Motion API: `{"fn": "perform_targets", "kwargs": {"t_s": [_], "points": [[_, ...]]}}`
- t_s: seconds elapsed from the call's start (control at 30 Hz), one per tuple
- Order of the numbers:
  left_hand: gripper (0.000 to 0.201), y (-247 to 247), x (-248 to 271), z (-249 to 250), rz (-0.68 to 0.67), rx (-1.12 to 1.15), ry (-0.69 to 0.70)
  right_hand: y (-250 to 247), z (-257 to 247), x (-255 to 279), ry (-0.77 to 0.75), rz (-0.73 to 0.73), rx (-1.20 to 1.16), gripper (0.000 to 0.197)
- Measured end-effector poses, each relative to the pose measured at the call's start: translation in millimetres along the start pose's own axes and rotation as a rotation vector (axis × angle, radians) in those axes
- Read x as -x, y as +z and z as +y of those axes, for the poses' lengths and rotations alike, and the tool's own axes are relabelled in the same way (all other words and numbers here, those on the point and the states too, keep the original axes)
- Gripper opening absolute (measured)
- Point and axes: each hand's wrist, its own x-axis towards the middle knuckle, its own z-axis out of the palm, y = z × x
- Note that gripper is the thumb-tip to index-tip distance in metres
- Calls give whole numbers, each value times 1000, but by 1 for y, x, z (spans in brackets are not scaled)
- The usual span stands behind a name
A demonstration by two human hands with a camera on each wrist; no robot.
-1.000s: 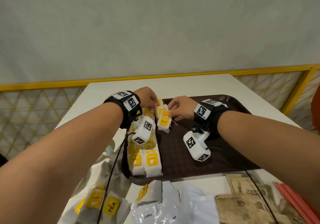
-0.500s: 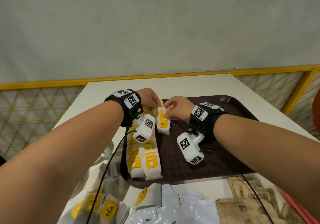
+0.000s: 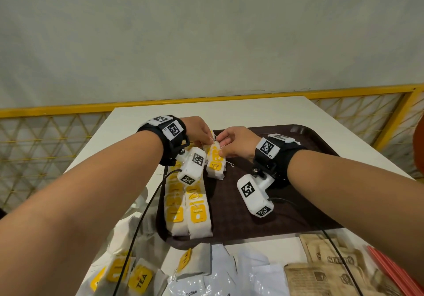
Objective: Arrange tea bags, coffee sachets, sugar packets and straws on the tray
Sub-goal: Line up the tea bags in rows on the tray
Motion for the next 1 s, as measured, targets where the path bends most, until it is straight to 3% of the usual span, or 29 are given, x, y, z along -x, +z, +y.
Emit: {"fn": "perform_targets", "kwargs": {"t_s": [0.47,0.6,0.73,1.0], "points": [[19,-9,-4,-5,54,-65,1,8,1,-3,5,7,23,41],[22,3,-10,-6,135,-128,-10,8,2,-3,14,31,50,39],[9,4,-8,-13,272,-89,-27,6,3,1,56,30,91,36],[27,-4,9,-9,85,-173,-46,8,1,3,47,47,56,32]]}}
